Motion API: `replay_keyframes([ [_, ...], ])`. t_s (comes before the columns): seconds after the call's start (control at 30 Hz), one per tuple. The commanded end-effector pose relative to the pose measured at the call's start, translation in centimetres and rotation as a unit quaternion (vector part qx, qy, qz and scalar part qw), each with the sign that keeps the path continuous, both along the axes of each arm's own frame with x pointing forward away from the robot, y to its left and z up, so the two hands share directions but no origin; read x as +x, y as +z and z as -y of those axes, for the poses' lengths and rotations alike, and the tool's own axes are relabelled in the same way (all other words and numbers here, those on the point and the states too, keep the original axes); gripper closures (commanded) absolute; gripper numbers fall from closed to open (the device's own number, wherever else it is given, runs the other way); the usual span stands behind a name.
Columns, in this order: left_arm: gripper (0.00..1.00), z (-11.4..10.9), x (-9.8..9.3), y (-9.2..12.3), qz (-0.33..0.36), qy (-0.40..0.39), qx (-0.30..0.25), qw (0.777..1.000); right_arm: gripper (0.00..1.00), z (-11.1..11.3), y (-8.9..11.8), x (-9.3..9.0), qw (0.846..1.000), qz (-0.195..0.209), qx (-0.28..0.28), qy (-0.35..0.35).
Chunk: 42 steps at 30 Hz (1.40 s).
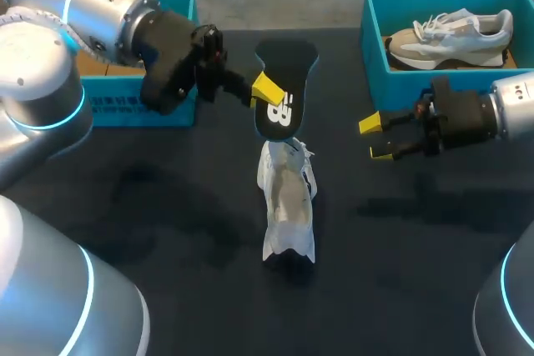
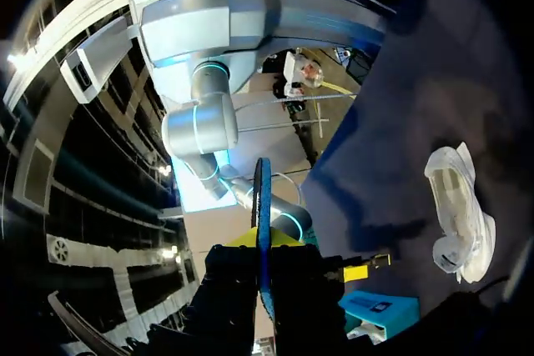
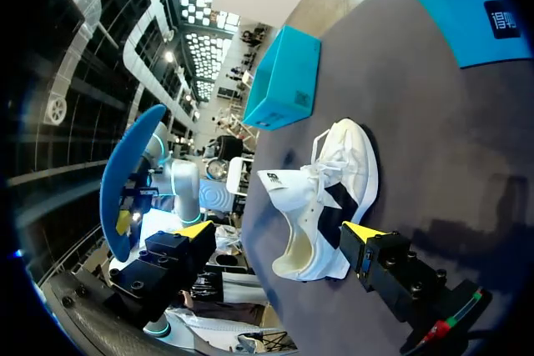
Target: Take the shoe out of the shoebox, open the shoe tongue, remove and reinsert the insole, then place the shoe into the shoebox
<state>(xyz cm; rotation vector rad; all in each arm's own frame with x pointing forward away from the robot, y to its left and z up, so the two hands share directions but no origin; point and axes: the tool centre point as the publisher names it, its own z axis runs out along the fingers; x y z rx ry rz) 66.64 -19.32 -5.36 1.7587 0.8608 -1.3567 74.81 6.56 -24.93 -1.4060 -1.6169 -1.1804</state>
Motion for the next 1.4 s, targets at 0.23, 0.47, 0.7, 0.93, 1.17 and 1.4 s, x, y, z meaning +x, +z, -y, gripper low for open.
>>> replay_keyframes([
  [0.23, 1.00, -1.2, 0.4, -1.8, 0.063, 0.029, 0.022, 0.997, 0.00, -0.1, -0.1, 0.0, 1.000, 0.001, 0.000, -0.001],
  [0.47, 1.00, -1.7, 0.8, -2.7, 0.056, 0.047, 0.014, 0.997, 0.00, -0.1, -0.1, 0.0, 1.000, 0.001, 0.000, -0.001],
  [0.7, 1.00, -1.7, 0.8, -2.7, 0.056, 0.047, 0.014, 0.997, 0.00, -0.1, -0.1, 0.0, 1.000, 0.001, 0.000, -0.001],
  [0.93, 1.00, -1.6, 0.8, -3.2, 0.063, 0.053, 0.010, 0.997, 0.00, -0.1, -0.1, 0.0, 1.000, 0.001, 0.000, -0.001],
  [1.17, 1.00, -3.1, 2.7, -6.1, 0.062, 0.121, -0.038, 0.990, 0.00, -0.1, -0.1, 0.0, 1.000, 0.001, 0.000, -0.001],
  [1.4, 1.00, -3.6, 3.8, -7.1, 0.073, 0.131, -0.064, 0.987, 0.00, -0.1, -0.1, 0.0, 1.000, 0.001, 0.000, -0.001],
])
